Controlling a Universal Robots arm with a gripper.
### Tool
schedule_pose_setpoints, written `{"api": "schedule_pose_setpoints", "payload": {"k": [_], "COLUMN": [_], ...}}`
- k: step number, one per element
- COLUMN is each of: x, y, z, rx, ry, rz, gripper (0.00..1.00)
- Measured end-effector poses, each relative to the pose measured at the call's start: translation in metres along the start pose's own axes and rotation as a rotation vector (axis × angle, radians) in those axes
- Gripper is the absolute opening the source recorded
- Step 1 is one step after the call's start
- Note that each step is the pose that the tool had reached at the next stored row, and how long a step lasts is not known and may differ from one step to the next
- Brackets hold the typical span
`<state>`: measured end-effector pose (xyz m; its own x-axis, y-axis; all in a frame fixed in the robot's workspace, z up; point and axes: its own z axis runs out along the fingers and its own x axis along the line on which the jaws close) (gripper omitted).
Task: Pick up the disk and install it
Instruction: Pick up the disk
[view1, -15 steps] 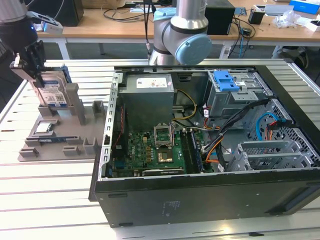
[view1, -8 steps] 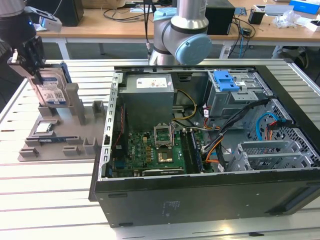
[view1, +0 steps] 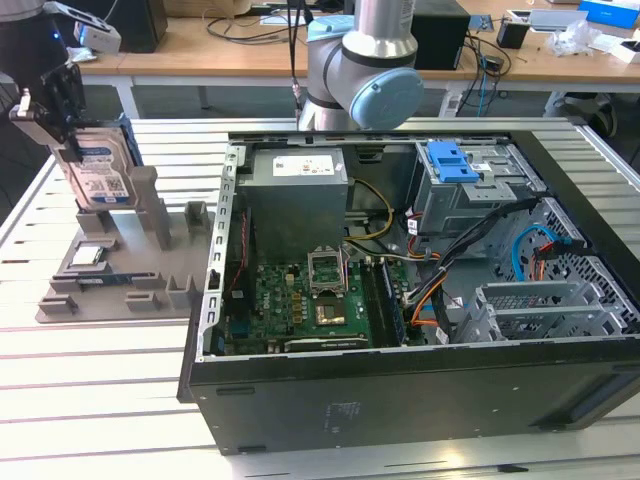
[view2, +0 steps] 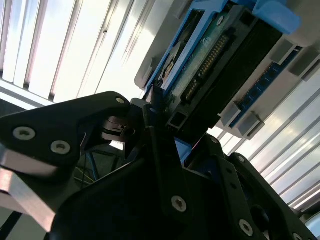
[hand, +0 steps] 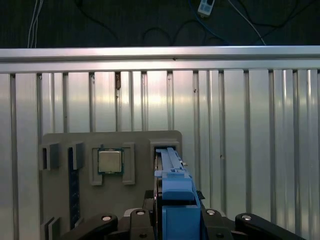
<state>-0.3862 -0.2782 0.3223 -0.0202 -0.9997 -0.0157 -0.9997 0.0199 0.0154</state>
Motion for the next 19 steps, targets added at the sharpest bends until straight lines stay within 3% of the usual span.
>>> {"api": "schedule_pose_setpoints", "payload": {"k": [8, 19], "x": [-0.0003, -0.0007], "y": [0.0003, 0.0007], "z": [-0.0171, -0.0468], "rx": [0.0000, -0.0001], "ry": [0.0000, 0.0001], "rz": [0.000, 0.000], "gripper": [0.37, 0.37]}}
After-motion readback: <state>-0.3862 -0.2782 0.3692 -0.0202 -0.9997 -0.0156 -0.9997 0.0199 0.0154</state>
